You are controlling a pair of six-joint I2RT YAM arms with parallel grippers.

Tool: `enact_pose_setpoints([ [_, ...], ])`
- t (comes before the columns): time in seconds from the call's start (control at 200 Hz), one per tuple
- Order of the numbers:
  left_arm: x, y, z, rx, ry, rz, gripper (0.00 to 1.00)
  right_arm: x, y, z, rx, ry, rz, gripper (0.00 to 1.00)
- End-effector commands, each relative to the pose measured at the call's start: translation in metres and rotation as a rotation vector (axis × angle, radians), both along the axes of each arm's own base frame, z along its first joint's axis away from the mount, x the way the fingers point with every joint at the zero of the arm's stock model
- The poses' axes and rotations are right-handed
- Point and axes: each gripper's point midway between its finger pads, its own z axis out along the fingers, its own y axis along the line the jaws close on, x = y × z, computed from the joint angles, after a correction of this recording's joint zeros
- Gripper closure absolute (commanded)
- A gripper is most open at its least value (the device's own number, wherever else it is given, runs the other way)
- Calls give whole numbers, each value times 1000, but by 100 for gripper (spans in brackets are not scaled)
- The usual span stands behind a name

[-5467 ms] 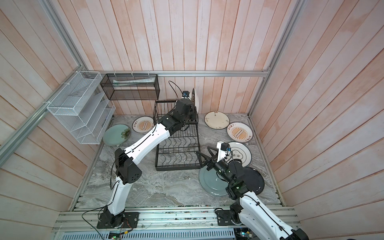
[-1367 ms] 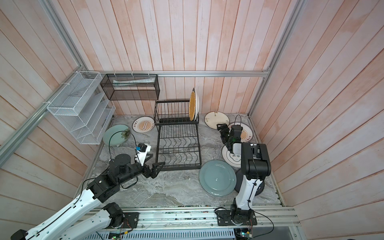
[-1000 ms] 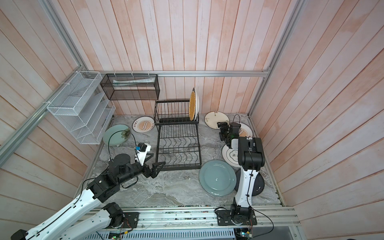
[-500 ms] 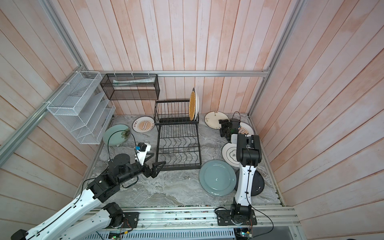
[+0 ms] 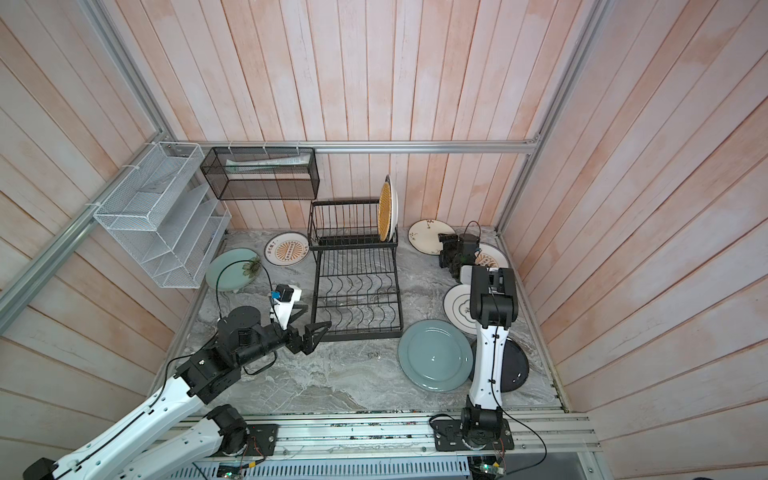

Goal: Load the plates into the dish rack
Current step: 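Reach the right gripper to the cream berry-pattern plate while the left waits near the rack, then grip the cream berry-pattern plate's edge with the right gripper and lift it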

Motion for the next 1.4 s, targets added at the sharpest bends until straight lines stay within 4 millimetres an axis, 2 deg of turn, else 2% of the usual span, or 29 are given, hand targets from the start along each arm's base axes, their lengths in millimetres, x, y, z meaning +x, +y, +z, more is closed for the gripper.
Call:
enact_pose_setpoints([
  [0.0, 4, 1, -1, -14, 1, 10, 0, 1, 5, -5, -6, -56, 19, 18],
  [0.21, 6, 2, -3, -18, 10, 17, 0, 13, 15, 23, 36, -232, 66, 17],
  [0.515, 8, 3, -4, -15, 12, 25, 0, 11, 25, 59, 68, -452, 105, 16],
  [0.615, 9, 3, -4, -14, 13, 26, 0, 17, 31, 51, 44, -407, 121, 16],
  [0.735, 10, 5, -4, -12, 12, 33, 0, 25, 31, 43, 46, -368, 108, 17],
  [0.855, 10, 6, -4, -12, 12, 37, 0, 30, 31, 26, 37, -280, 96, 18],
  [0.91, 11, 6, -4, -12, 12, 40, 0, 30, 31, 25, 51, -286, 81, 19],
  [1.045, 13, 8, -4, -12, 16, 50, 0, 37, 31, 28, 52, -314, 79, 29],
  [1.315, 15, 12, -3, -12, 11, 70, 0, 40, 35, 13, 64, -256, 82, 64],
  [1.395, 16, 15, -2, -15, 9, 78, 0, 40, 33, 10, 65, -241, 79, 71],
])
